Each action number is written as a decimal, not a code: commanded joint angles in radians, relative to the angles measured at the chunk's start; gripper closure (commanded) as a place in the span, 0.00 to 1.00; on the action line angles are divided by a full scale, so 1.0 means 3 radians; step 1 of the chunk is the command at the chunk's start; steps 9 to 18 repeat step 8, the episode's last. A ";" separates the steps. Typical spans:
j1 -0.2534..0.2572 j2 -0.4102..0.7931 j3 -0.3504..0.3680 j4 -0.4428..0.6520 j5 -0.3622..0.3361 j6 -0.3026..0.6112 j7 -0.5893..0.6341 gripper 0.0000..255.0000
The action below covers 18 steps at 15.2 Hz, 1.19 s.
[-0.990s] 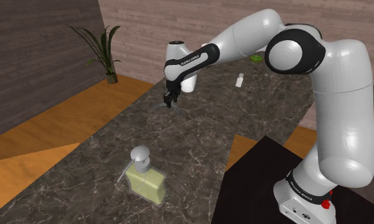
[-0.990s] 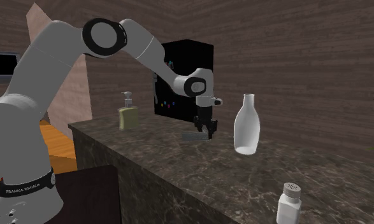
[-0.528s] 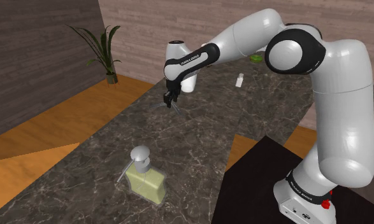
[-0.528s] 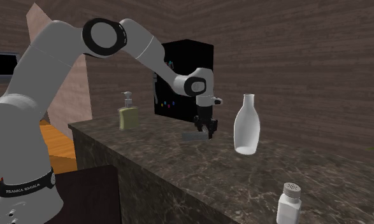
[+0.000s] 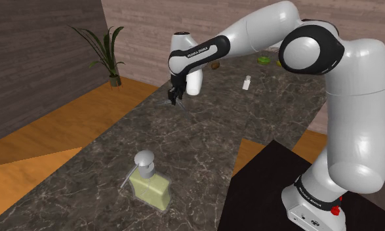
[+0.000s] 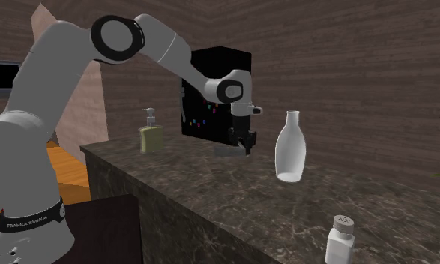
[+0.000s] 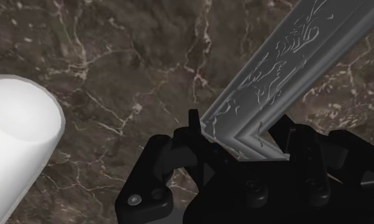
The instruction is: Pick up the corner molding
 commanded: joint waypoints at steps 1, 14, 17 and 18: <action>0.0002 -0.0046 0.0001 0.0021 0.0000 -0.0067 0.0004 1.00; 0.0001 -0.0135 0.0002 0.0120 0.0001 -0.0255 0.0006 1.00; 0.0001 -0.0135 0.0002 0.0120 0.0001 -0.0255 0.0006 1.00; 0.0001 -0.0135 0.0002 0.0120 0.0001 -0.0255 0.0006 1.00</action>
